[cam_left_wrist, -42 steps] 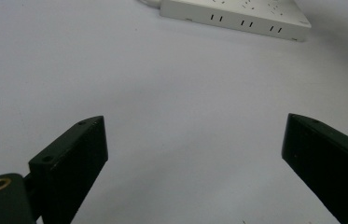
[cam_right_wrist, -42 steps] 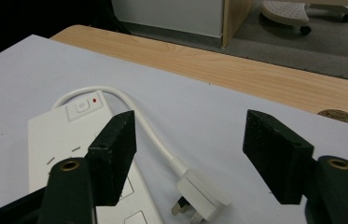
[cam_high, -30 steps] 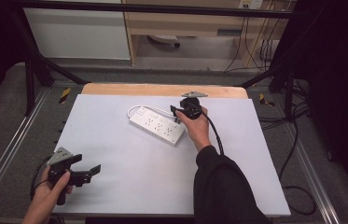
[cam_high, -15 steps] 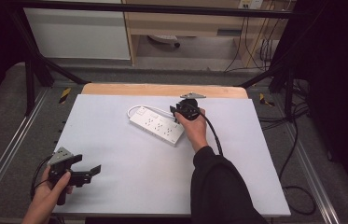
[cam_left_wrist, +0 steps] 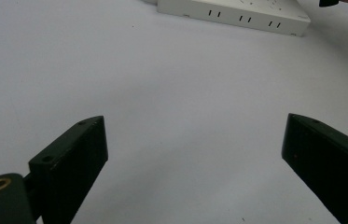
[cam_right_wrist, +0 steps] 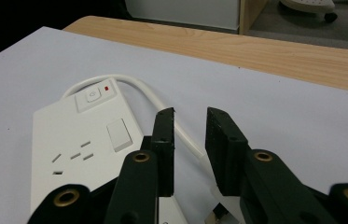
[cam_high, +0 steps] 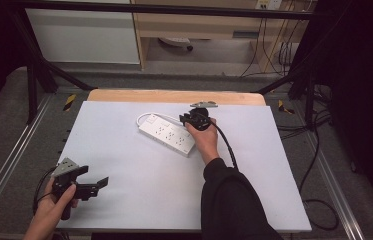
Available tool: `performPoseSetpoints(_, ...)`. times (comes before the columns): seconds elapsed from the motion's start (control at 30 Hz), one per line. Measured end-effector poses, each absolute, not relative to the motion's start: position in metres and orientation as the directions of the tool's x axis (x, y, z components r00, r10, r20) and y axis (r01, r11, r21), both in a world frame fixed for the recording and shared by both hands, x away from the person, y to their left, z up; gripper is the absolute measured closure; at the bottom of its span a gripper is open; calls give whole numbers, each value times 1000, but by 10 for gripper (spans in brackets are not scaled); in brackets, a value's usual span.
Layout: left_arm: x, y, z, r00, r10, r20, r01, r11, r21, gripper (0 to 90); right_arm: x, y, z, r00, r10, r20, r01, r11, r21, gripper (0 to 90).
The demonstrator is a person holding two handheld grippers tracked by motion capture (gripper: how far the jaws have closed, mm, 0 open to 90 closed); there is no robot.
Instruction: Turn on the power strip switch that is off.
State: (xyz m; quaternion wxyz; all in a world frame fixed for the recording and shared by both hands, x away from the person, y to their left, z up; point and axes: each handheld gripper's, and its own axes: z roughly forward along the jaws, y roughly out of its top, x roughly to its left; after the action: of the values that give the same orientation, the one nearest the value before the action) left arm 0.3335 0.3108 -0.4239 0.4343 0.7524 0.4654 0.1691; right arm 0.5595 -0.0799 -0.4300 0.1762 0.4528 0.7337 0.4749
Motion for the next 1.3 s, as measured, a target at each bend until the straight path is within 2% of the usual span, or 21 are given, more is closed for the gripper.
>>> performPoseSetpoints(0.33, 334, 311, -424, 509, 848, -149, 555, -191, 810, 71, 556, -73, -436, -545, 813, 207, 517, 131, 846, 763)
performPoseSetpoints(0.63, 334, 311, -424, 509, 848, -148, 555, -193, 809, 71, 553, -70, -438, -575, 792, 202, 513, 157, 844, 819)
performPoseSetpoints(1.3, 334, 311, -424, 506, 849, -151, 558, -189, 808, 71, 550, -62, -443, -596, 780, 190, 507, 182, 842, 864)
